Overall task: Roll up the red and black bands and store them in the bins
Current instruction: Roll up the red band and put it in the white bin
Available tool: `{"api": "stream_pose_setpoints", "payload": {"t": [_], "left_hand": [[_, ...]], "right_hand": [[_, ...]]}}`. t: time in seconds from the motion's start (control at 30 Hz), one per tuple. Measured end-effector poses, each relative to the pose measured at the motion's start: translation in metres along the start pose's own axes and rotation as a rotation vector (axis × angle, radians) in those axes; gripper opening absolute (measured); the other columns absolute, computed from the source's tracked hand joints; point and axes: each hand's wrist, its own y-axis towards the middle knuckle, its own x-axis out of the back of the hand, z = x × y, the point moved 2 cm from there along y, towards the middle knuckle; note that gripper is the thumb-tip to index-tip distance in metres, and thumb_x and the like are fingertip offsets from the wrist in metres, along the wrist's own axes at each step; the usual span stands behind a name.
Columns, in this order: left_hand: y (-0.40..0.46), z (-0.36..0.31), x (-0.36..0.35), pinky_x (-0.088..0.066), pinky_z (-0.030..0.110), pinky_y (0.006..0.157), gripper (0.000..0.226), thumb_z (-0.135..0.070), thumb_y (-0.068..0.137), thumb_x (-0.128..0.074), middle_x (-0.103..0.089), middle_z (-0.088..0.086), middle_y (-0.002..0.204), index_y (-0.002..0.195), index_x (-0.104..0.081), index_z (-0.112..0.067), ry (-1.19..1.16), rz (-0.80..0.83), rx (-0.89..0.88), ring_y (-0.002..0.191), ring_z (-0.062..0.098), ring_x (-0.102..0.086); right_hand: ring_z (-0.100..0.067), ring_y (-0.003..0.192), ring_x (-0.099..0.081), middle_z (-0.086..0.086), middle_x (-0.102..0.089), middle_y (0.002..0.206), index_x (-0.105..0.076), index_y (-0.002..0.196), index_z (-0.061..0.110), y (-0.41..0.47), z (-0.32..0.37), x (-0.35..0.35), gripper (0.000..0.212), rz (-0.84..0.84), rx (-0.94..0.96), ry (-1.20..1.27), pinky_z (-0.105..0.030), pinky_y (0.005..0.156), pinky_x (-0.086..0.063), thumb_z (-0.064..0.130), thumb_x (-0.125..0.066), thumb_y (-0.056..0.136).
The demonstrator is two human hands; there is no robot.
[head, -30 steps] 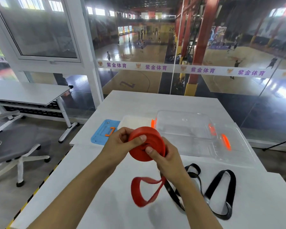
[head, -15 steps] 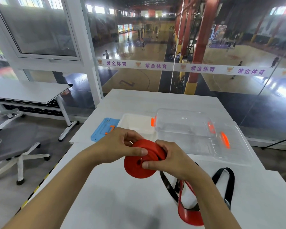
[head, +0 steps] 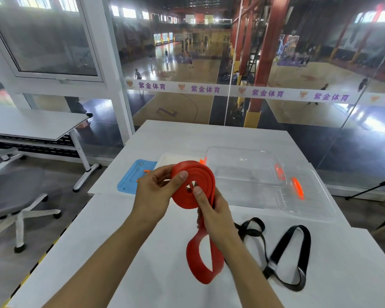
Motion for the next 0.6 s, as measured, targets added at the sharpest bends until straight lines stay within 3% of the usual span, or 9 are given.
{"api": "stream_pose_setpoints", "payload": {"t": [0.07,0.17,0.27,0.37,0.5,0.6], "left_hand": [[-0.003,0.007,-0.003,-0.062,0.033,0.082,0.035,-0.045,0.069,-0.075,-0.079,-0.004,0.095,0.099,-0.074,-0.027,-0.108,-0.024,0.051,0.094,0.015,-0.075],[-0.007,0.020,-0.006,-0.062,0.044,0.086,0.052,-0.046,0.074,-0.073,-0.078,0.006,0.108,0.114,-0.072,-0.013,-0.186,0.012,0.151,0.103,0.023,-0.074],[-0.006,0.024,0.004,-0.062,0.037,0.084,0.047,-0.043,0.078,-0.070,-0.078,0.005,0.107,0.114,-0.071,-0.012,-0.184,0.158,0.253,0.104,0.026,-0.074],[0.002,0.017,0.020,-0.061,0.030,0.082,0.040,-0.040,0.082,-0.076,-0.078,0.002,0.105,0.114,-0.071,-0.017,0.000,0.399,0.219,0.103,0.023,-0.074],[0.009,-0.004,0.024,-0.059,0.023,0.083,0.040,-0.041,0.081,-0.080,-0.074,-0.014,0.112,0.118,-0.068,-0.034,0.374,0.695,0.118,0.105,0.008,-0.070],[0.010,-0.010,0.019,-0.059,0.022,0.083,0.042,-0.045,0.078,-0.080,-0.072,-0.015,0.108,0.117,-0.066,-0.036,0.490,0.729,0.064,0.105,0.011,-0.069]], "right_hand": [[-0.008,0.058,-0.060,0.011,-0.068,0.075,-0.068,0.108,0.034,0.000,-0.004,-0.006,0.037,-0.084,0.025,0.070,-0.023,0.055,-0.049,0.063,-0.064,0.086],[-0.004,0.090,-0.073,0.008,-0.077,0.099,-0.070,0.111,0.030,0.004,-0.004,-0.002,0.039,-0.076,0.065,0.090,-0.017,0.075,-0.055,0.058,-0.066,0.085],[-0.009,0.094,-0.073,0.003,-0.078,0.101,-0.072,0.109,0.023,0.010,0.001,0.016,0.035,0.014,0.095,-0.092,-0.024,0.081,-0.056,0.051,-0.070,0.089],[-0.013,0.090,-0.073,0.001,-0.076,0.097,-0.072,0.106,0.025,0.016,0.009,0.038,0.026,0.169,0.102,-0.247,-0.031,0.079,-0.058,0.043,-0.078,0.088],[-0.017,0.083,-0.069,0.001,-0.072,0.090,-0.070,0.098,0.032,0.012,0.021,0.041,0.035,0.342,0.118,-0.532,-0.037,0.078,-0.059,0.056,-0.084,0.077],[-0.020,0.080,-0.068,-0.001,-0.070,0.087,-0.069,0.095,0.029,0.010,0.030,0.038,0.038,0.352,0.143,-0.578,-0.042,0.077,-0.058,0.056,-0.085,0.073]]}}
